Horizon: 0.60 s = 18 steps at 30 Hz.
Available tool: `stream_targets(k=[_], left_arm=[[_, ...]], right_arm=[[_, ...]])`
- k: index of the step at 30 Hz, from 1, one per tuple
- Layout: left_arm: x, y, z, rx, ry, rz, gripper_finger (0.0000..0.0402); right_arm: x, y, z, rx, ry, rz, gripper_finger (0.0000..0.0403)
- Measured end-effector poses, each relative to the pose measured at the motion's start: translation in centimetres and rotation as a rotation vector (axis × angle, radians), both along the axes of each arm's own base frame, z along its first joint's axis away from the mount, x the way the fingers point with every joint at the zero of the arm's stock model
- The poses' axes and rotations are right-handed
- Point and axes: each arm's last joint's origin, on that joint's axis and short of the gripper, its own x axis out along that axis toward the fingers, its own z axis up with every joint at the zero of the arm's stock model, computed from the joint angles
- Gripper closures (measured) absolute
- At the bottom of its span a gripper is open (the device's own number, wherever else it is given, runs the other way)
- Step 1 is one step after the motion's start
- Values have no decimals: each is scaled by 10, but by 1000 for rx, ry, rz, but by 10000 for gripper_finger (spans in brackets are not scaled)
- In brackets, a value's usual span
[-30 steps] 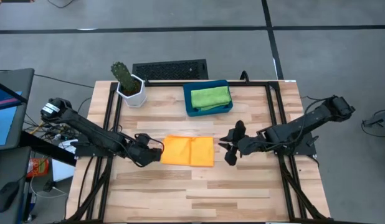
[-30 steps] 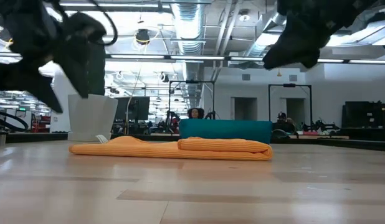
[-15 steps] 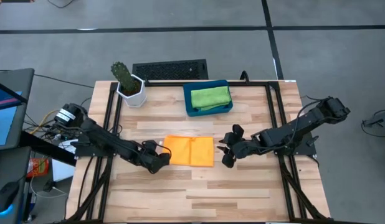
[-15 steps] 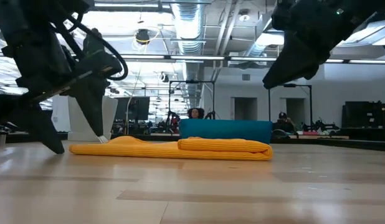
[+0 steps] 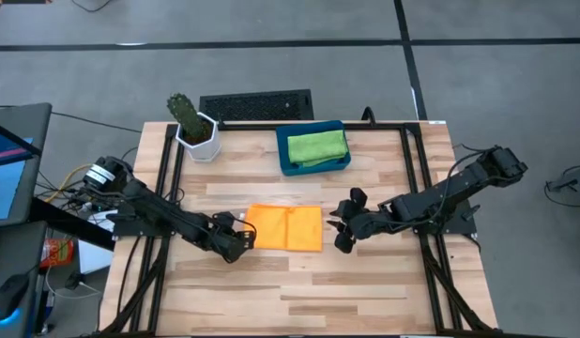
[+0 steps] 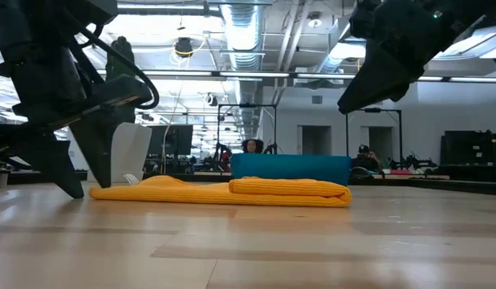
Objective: Fold microfiber towels
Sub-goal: Fold the orange microfiber cloth
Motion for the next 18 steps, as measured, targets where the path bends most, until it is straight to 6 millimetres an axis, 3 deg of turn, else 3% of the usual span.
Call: stream_targets(k=[10,18], left_arm=[[0,0,0,2,8,-4,275],[12,0,28,22,61,-82,250]], right_arm=[[0,0,0,-10,3,9,262],[0,0,0,-12,6,10,260]])
